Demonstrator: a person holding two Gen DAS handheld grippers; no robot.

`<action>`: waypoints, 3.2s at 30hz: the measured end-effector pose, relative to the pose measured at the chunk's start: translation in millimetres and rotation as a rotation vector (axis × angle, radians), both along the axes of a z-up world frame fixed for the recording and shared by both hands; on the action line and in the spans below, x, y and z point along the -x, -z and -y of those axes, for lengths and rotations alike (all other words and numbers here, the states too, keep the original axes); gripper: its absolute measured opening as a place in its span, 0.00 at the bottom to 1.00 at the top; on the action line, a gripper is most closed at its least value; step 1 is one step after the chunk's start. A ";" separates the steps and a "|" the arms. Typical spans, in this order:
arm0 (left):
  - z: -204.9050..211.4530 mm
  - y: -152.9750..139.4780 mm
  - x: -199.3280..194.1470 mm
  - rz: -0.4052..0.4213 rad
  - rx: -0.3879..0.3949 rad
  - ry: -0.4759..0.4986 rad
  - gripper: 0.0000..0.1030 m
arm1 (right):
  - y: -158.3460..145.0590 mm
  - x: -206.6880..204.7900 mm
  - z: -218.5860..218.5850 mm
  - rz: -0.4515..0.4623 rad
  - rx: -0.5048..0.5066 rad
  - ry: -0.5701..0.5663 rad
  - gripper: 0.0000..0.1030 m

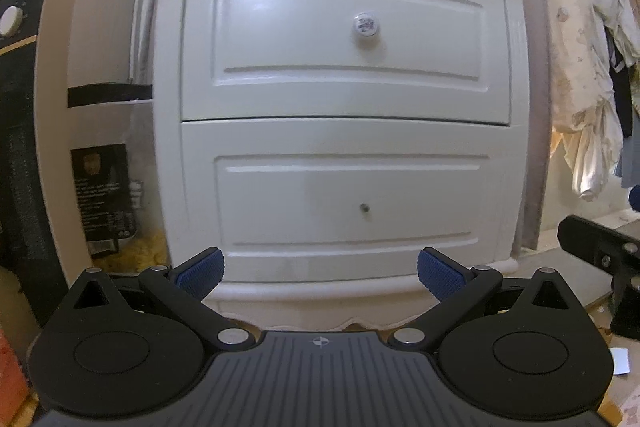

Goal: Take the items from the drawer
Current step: 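Move the left tool toward the small knob of the lower drawer, then close the left gripper on the small lower-drawer knob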

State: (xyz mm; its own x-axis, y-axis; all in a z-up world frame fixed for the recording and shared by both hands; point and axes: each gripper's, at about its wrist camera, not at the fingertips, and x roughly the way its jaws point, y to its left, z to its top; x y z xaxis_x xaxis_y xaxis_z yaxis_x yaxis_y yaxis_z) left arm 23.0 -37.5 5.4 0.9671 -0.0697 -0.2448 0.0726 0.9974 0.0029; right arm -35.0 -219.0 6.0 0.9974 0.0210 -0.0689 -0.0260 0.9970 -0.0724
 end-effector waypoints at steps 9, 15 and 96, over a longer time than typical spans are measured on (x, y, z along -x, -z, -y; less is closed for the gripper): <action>19.7 1.5 -21.9 0.026 0.021 -0.001 1.00 | 3.1 1.9 17.3 0.012 -0.027 0.012 1.00; 33.8 8.5 -58.6 0.013 0.012 -0.037 1.00 | 5.2 -0.3 29.0 0.017 -0.031 0.032 1.00; 71.5 39.4 -146.9 0.042 -0.022 -0.085 0.03 | 34.5 -50.6 61.9 -0.090 -0.053 0.048 1.00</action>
State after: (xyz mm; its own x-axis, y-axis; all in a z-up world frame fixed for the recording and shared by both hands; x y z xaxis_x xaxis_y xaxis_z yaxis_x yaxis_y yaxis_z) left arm 169.8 -109.0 -34.0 0.9788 0.0184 -0.2041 -0.0133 0.9996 0.0265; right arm 15.6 -281.0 -28.6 0.9871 -0.0210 -0.1587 0.0182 0.9997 -0.0188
